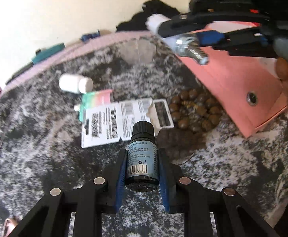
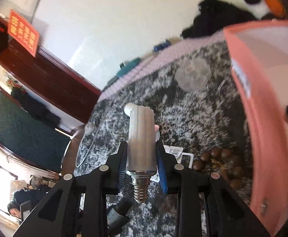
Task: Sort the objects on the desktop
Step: 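Carry the blue bottle and bulb into the pink box and release them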
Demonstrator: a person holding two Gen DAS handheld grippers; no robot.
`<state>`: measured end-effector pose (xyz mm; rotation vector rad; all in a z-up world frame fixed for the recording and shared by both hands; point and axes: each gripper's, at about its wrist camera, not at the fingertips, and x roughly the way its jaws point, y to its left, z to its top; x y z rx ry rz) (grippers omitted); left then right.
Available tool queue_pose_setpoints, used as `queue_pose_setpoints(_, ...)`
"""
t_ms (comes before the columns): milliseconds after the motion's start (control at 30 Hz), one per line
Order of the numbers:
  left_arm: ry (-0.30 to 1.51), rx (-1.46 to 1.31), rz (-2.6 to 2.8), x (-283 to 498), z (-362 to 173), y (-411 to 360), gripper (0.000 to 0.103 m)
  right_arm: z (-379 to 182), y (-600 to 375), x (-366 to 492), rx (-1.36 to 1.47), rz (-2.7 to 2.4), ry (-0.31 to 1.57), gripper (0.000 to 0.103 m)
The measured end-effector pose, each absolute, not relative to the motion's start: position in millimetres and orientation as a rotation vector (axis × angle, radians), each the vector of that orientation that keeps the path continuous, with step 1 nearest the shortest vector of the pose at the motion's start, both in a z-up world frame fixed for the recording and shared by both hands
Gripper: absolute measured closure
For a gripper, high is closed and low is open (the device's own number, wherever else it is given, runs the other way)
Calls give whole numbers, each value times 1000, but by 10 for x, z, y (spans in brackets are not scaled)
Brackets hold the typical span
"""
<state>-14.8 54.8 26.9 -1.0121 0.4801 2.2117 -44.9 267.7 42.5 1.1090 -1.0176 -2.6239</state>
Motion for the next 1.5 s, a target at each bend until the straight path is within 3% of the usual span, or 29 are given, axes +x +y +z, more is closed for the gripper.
queue_pose_setpoints(267,467,-870,2237,187,739,787,79,1000,2991,225,916,-2709,-985,74)
queue_pose_setpoints(600,474,-744,2132,492,1029,1699,79,1528,3554,947,747,-2888,-895,74)
queue_pose_setpoints(1133,542,-705,1961,765,853,3307,79,1450,5066,1573,722,-3103,-1075,74)
queue_pose_setpoints(1333,553,-762,2057,601,722,3472,78,1236,5268,1459,867,-3175,-1005,73)
queue_pose_setpoints(1400,530,-760,2091,550,736,3452,61,1150,5258,1371,943,-3179,-974,69)
queue_pose_setpoints(1433,506,-743,2117,546,774,3420,30,1120,5236,1332,983,-3185,-948,62)
queue_pose_setpoints(1467,482,-727,2143,542,812,3387,6,1089,5214,1294,1023,-3189,-920,51)
queue_pose_setpoints(1500,458,-710,2169,537,850,3354,2,1080,5195,1279,1038,-3202,-901,25)
